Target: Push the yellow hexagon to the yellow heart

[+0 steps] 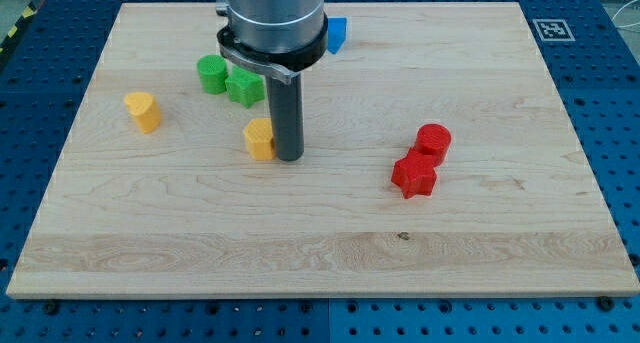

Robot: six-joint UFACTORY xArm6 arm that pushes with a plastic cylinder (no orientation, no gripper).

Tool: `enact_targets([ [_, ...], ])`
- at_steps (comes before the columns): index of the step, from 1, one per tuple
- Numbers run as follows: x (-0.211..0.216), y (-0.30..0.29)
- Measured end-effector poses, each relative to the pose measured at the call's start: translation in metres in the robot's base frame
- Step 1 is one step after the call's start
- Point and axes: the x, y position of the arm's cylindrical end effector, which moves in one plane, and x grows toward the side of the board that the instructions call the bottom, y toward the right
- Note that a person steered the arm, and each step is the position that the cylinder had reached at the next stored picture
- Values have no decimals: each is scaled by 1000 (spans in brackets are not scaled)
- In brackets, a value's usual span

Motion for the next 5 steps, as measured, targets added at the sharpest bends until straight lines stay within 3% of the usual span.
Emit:
enact_targets([
  [5, -10, -50],
])
